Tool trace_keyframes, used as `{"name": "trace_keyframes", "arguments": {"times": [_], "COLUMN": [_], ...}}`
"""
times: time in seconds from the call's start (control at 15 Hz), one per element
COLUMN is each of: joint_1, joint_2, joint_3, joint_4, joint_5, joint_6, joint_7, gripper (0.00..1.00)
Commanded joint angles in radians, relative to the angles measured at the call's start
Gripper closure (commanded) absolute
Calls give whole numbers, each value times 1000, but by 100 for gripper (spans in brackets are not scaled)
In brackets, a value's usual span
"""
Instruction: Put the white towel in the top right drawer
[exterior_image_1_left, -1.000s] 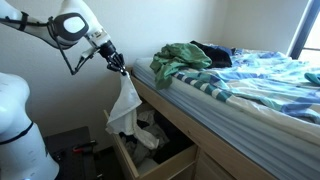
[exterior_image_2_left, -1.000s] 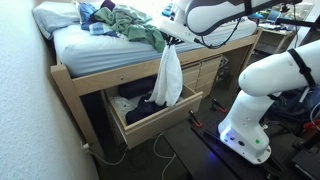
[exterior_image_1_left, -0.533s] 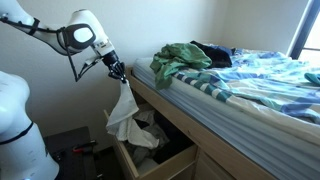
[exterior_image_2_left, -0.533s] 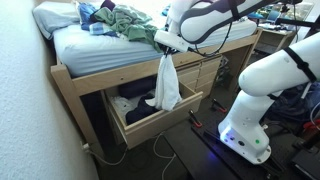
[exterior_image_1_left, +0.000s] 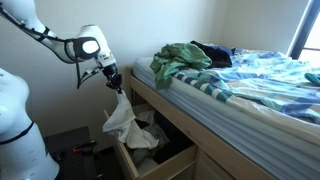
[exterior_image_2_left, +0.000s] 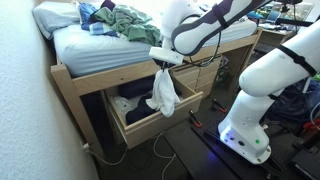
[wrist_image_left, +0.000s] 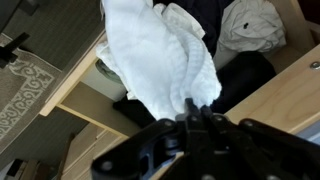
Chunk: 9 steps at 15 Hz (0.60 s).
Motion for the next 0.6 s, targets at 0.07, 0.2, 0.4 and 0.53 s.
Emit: {"name": "trace_keyframes", "arguments": {"times": [0.07, 0.2, 0.4, 0.53], "joint_1": [22, 22, -8, -36], "joint_2": [16, 16, -3, -9], "joint_3": [-25, -25, -3, 3], "joint_4": [4, 6, 5, -1], "joint_5": [-22, -23, -37, -45], "joint_6": [-3, -3, -24, 6], "joint_7": [13, 13, 74, 171], "gripper": [95, 95, 99, 99]}}
